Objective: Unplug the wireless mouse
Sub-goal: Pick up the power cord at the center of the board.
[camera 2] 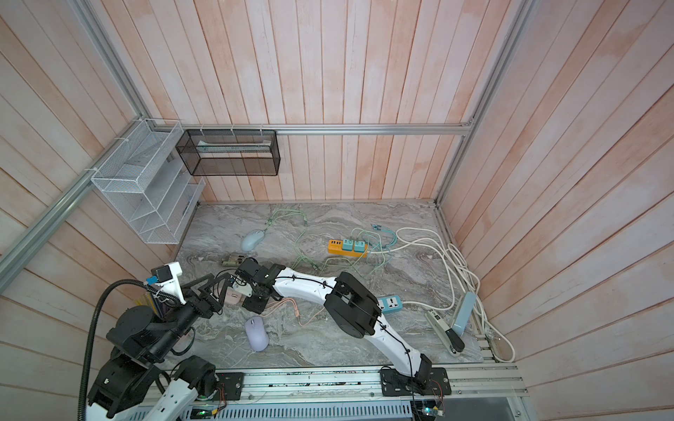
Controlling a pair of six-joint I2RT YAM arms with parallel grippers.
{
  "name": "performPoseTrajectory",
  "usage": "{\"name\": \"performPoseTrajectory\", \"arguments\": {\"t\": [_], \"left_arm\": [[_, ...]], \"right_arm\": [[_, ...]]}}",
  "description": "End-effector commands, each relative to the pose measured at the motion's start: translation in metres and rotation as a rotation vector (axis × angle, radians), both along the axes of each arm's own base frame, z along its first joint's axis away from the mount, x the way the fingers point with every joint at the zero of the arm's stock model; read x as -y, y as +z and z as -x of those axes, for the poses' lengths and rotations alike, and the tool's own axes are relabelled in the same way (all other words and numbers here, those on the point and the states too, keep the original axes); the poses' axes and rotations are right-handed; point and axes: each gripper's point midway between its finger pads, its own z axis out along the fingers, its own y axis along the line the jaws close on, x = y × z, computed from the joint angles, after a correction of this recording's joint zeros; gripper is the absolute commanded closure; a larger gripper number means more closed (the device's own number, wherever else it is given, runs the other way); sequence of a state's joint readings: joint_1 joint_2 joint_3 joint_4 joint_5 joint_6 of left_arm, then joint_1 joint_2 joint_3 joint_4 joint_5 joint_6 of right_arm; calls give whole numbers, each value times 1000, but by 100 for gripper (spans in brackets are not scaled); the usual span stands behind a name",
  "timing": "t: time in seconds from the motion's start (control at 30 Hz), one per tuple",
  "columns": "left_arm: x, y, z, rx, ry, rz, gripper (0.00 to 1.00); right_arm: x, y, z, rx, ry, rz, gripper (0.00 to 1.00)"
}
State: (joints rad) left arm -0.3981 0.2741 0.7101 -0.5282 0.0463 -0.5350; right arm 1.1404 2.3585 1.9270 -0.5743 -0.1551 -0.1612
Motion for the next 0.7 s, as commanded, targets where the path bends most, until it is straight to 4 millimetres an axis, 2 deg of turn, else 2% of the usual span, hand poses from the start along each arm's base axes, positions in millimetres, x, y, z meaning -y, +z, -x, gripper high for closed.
{"name": "performPoseTrajectory", "arguments": {"t": [0.0, 0.2, 0.27, 0.43, 0.6, 0.67], "left_arm": [[-1, 6, 5, 28, -9, -18, 19], [0, 7, 5, 30, -11, -16, 19], [-1, 8, 5, 32, -10, -15, 19], [-1, 8, 5, 32, -10, -16, 19], [-1, 10, 5, 34, -10, -17, 19], [-2, 12, 6, 37, -7, -21, 19]], "right_arm": [[18, -17, 5, -29, -14, 93, 39], [35, -29, -1, -4, -67, 162, 41], [41, -33, -2, 6, -81, 190, 44], [51, -41, 4, -22, -72, 225, 70], [49, -45, 15, -115, -51, 200, 100], [47, -41, 10, -123, -66, 177, 100]]}}
